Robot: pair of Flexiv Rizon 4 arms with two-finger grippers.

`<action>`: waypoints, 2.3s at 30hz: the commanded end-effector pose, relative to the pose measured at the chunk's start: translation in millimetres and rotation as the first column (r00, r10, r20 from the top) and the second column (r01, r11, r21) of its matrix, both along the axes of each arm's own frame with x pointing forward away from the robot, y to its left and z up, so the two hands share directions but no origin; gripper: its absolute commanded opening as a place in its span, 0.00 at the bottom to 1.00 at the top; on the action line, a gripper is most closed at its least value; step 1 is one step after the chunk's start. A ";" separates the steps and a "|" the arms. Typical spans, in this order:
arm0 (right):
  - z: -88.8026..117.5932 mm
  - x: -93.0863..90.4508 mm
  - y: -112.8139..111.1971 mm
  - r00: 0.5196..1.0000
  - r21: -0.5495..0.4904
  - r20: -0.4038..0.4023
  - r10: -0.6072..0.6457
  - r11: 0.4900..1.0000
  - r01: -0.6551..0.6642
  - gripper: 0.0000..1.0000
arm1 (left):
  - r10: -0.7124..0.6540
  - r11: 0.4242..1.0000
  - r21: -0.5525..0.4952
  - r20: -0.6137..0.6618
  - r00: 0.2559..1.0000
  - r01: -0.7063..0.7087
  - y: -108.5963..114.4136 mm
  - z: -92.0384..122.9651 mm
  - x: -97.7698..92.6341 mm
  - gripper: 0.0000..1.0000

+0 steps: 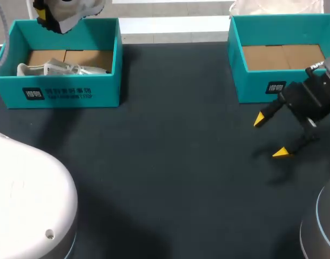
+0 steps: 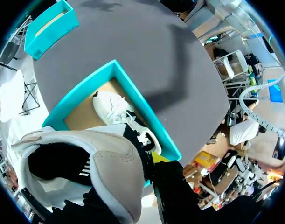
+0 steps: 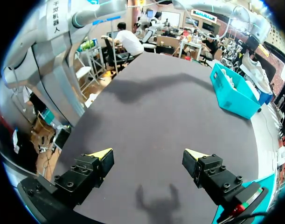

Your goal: Take the shoe out of the shoebox, open the shoe tongue, remove and reinsert the insole, then place the shoe into the shoebox

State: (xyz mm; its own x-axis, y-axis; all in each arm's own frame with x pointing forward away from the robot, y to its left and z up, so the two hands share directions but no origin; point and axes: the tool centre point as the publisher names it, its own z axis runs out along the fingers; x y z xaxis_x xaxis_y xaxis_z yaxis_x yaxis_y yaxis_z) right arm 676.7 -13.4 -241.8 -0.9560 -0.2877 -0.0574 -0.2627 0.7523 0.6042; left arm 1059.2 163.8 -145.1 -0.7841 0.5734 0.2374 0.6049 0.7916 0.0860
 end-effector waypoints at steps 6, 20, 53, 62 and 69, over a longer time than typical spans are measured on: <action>-0.5 -0.3 0.4 1.000 -0.003 0.000 -0.001 1.000 0.001 1.00 | -0.640 0.768 -0.081 -0.067 0.766 0.635 36.1 -6.5 10.5 0.00; -0.5 -0.3 0.4 1.000 -0.003 0.000 -0.001 1.000 0.001 1.00 | -0.955 0.294 -0.281 -0.041 0.295 0.913 49.0 -8.5 24.2 0.00; -0.5 -0.3 0.4 1.000 -0.003 0.000 -0.001 1.000 0.001 1.00 | -0.872 0.486 -0.229 -0.069 0.484 0.843 98.6 -69.6 101.1 0.00; -0.5 -0.3 0.4 1.000 -0.003 0.000 -0.001 1.000 0.001 1.00 | -0.824 0.563 -0.192 -0.055 0.564 0.804 116.6 -101.8 113.5 0.00; -0.5 -0.3 0.4 1.000 -0.003 0.000 -0.001 1.000 0.001 1.00 | -0.807 0.589 -0.170 -0.091 0.583 0.790 132.4 -117.3 123.9 0.00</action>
State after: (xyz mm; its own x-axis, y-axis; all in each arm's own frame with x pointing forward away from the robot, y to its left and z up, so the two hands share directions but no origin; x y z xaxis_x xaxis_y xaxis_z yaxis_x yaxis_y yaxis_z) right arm 676.7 -13.4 -241.9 -0.9560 -0.2877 -0.0574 -0.2627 0.7523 0.6042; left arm 1175.8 293.2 -255.1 0.0408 0.9770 0.2091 0.9954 -0.0217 -0.0929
